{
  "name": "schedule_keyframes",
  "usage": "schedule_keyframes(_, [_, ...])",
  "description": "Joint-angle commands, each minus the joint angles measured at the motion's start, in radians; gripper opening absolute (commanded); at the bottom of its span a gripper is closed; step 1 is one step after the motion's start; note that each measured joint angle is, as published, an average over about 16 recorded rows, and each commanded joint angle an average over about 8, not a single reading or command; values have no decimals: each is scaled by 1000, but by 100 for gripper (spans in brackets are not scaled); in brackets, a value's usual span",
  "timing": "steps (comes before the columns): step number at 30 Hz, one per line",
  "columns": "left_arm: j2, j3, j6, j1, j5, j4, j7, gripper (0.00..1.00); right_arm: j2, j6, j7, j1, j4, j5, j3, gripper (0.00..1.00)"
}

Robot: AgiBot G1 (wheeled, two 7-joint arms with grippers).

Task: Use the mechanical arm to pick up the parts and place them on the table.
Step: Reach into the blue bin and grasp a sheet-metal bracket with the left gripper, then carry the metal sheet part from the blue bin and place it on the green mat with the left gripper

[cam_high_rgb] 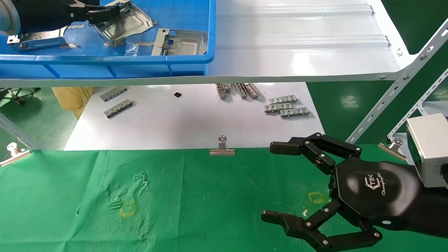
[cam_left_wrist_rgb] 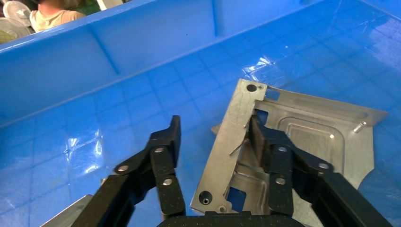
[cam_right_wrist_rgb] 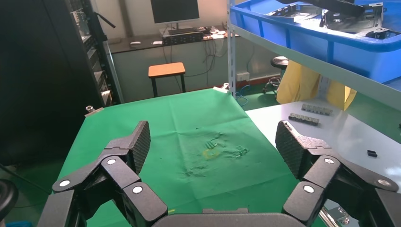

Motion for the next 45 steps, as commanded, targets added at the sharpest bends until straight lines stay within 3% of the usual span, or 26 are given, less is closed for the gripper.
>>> schedule_keyframes(1, [-1, 0, 0, 0, 0, 1, 3, 0, 0, 0, 0, 0, 0, 0, 0, 100])
schedule_keyframes(18, [-30, -27, 69, -13, -39, -19, 42, 0, 0, 0, 0, 0, 0, 0, 0, 100])
schedule_keyframes(24, [-76, -44, 232, -27, -66, -39, 75, 0, 0, 0, 0, 0, 0, 0, 0, 100])
schedule_keyframes(36, [-180, -80, 728, -3, -145, -115, 202, 0, 0, 0, 0, 0, 0, 0, 0, 100])
schedule_keyframes(41, [-212, -60, 786, 61, -197, -230, 231, 0, 0, 0, 0, 0, 0, 0, 0, 100])
schedule_keyframes(45, [-272, -16, 790, 153, -300, -414, 223, 0, 0, 0, 0, 0, 0, 0, 0, 100])
